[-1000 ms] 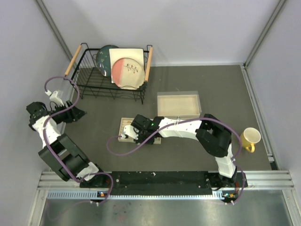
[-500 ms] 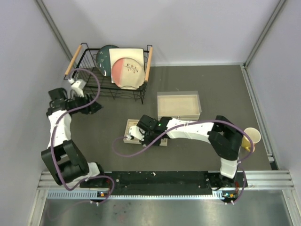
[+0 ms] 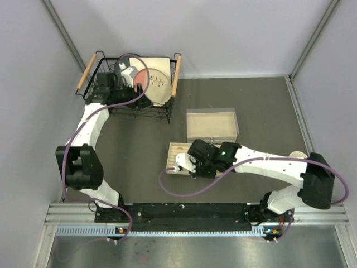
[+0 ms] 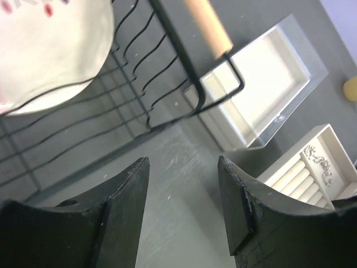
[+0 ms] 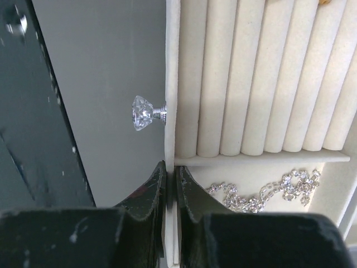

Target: Organize the mixed jewelry

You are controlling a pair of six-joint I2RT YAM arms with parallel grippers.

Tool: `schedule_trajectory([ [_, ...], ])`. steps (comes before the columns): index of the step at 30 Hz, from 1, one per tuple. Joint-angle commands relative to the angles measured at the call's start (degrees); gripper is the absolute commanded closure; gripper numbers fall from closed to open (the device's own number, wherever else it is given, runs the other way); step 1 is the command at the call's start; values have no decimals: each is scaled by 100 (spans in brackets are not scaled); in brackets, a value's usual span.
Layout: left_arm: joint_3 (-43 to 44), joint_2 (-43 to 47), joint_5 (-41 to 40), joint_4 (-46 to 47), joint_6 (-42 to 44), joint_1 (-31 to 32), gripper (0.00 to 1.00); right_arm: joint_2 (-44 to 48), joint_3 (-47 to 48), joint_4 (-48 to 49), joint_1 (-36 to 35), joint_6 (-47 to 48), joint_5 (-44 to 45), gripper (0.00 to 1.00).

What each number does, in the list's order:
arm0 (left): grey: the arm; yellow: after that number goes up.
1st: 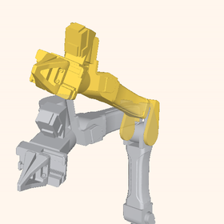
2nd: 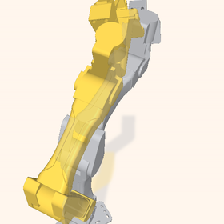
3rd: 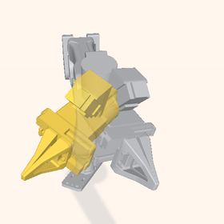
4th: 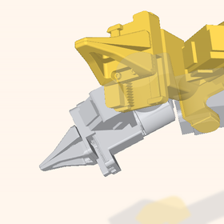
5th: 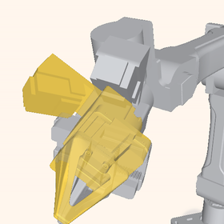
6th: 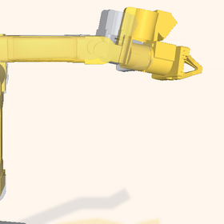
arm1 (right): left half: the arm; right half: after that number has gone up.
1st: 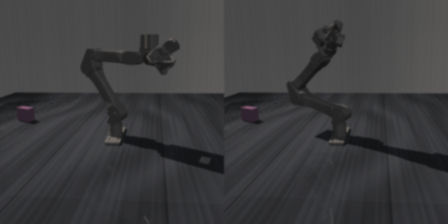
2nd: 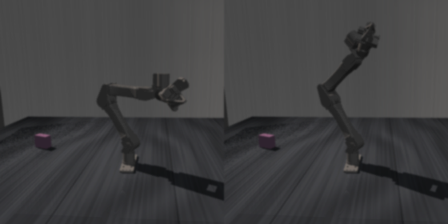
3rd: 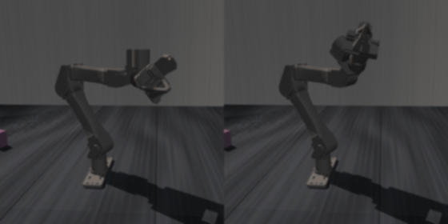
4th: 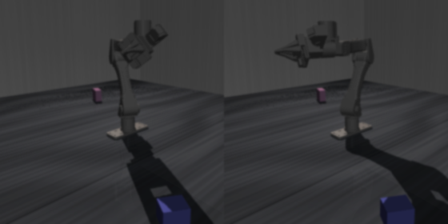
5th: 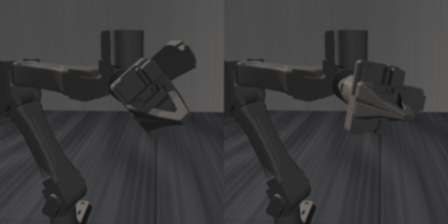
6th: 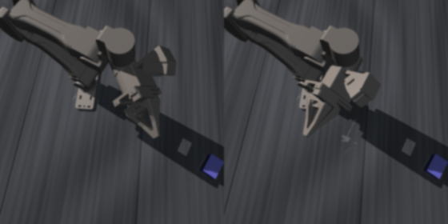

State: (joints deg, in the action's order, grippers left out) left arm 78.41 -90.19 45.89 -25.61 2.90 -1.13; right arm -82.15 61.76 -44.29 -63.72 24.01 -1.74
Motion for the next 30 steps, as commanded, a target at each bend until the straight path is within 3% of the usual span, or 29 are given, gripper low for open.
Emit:
schedule_trajectory([
  [1,892,-455,-255,231,-562,525,42,787,-427,-378,-26,218,366,100],
  [7,1790,-1017,-677,-199,-142,1307,41,1789,-972,-571,272,499,657,100],
  [11,2055,-1324,-537,-190,-9,1597,40,2238,-1236,-624,465,762,719,100],
  [22,3477,-2151,-432,-779,580,2072,36,2388,-1289,-449,1178,1413,201,100],
  [30,4093,-2749,-335,-893,747,2204,31,2133,-1175,-370,1231,1686,-195,100],
])
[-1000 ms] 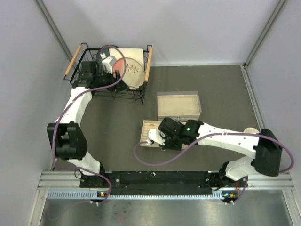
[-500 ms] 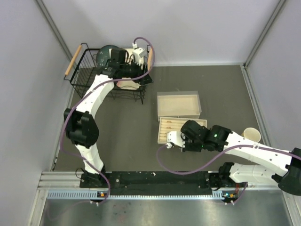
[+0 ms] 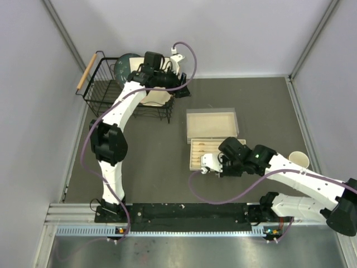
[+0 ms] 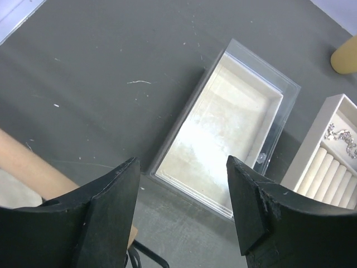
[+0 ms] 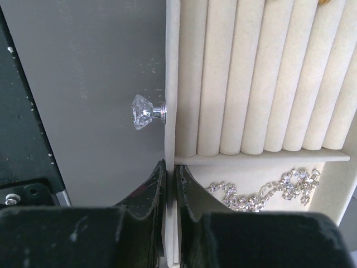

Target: Organize the mixed jewelry

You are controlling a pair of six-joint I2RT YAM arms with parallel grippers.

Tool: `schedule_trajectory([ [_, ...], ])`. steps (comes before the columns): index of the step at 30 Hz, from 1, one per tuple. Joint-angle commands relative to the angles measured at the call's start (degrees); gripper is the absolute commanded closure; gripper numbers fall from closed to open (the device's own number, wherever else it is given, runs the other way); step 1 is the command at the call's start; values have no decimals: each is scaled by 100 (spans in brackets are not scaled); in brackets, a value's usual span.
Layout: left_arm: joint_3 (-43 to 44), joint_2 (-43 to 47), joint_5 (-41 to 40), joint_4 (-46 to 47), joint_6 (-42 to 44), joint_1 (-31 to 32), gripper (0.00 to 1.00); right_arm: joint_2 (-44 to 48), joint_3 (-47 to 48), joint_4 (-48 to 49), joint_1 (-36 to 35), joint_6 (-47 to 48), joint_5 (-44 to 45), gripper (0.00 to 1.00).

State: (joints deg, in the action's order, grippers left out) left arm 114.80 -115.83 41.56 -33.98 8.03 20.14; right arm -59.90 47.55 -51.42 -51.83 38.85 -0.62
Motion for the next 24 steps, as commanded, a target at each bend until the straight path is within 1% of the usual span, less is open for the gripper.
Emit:
schedule_trajectory([
  [1,533,-307,89,-65,251,95,31,-110,255,343,50,184,-333,100],
  [5,894,-616,1,-100,348,253,31,-250,290,387,85,123,-429,100],
  [11,1360,-1187,-254,-65,322,420,31,-373,413,475,366,140,-579,100],
  [18,1896,-1749,-289,181,278,482,32,-523,527,607,534,272,-702,100],
  [24,2081,-2154,-227,207,208,596,32,-637,562,642,595,299,-755,100],
])
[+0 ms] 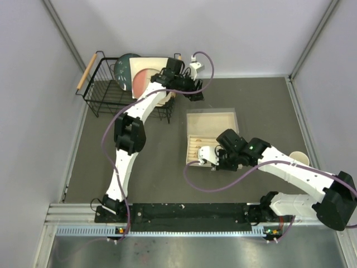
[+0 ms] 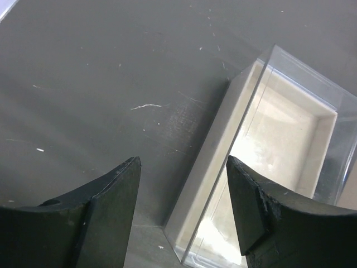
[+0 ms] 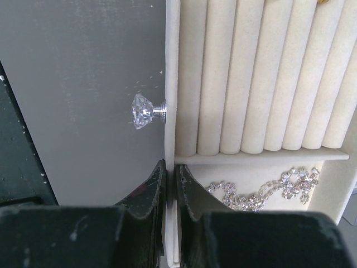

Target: Organize the mixed jewelry

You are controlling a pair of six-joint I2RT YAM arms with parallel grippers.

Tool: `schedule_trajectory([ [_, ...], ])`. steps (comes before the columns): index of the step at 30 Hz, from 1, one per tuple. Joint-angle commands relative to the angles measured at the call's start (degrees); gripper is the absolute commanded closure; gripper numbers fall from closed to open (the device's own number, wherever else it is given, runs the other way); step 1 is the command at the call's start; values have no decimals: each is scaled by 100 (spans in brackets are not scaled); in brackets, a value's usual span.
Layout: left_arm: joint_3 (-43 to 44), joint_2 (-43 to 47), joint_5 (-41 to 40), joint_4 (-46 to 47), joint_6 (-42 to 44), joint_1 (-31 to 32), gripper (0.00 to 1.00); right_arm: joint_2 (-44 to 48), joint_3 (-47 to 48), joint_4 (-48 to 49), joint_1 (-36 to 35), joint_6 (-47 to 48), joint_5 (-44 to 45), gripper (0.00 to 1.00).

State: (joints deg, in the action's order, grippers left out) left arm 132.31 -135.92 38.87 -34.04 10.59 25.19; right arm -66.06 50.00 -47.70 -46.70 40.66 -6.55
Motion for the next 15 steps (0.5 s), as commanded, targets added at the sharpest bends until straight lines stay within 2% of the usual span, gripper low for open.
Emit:
schedule_trajectory([
  [1,365,-215,41,222,-48,117,32,-29,300,270,91,126,-198,100],
  [15,664,-690,445,556,-452,293,31,-108,256,332,328,442,-356,100],
])
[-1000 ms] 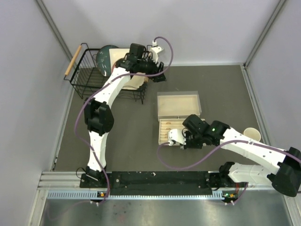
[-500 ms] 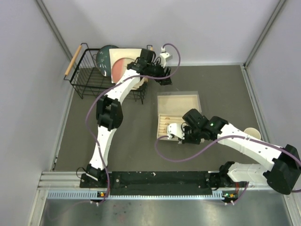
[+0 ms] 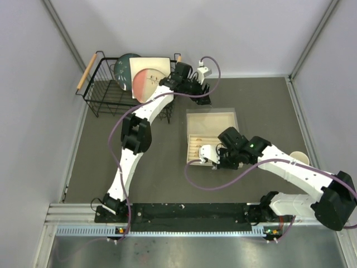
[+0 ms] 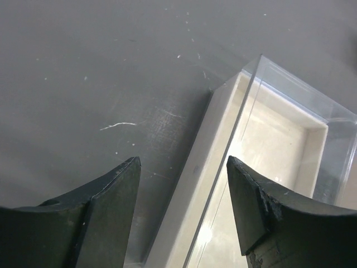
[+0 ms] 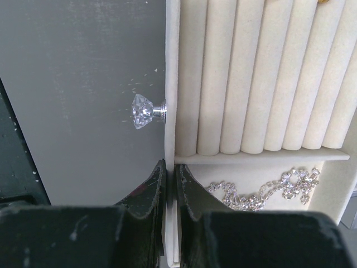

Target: Organize the mixed jewelry

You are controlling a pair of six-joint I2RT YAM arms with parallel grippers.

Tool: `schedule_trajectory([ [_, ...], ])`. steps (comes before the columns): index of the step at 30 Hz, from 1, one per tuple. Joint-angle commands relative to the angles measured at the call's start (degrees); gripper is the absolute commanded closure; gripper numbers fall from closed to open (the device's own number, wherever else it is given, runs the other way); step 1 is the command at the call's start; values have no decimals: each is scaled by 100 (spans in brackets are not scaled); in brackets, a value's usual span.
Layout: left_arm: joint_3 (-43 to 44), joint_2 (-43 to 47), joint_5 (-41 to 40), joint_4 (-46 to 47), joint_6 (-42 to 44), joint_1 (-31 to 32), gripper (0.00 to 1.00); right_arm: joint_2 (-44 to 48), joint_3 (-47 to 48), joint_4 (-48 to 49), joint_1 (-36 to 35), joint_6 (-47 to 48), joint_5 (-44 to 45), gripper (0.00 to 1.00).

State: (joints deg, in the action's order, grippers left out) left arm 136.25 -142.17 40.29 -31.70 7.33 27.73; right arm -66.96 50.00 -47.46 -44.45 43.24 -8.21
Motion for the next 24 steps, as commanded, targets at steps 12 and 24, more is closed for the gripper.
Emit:
schedule_trajectory([
  [12,262,-162,550,446,-206,119,33,-212,291,571,305,378,-348,100],
  [24,253,-311,673,455,-180,216,34,-379,432,668,402,501,-427,100],
])
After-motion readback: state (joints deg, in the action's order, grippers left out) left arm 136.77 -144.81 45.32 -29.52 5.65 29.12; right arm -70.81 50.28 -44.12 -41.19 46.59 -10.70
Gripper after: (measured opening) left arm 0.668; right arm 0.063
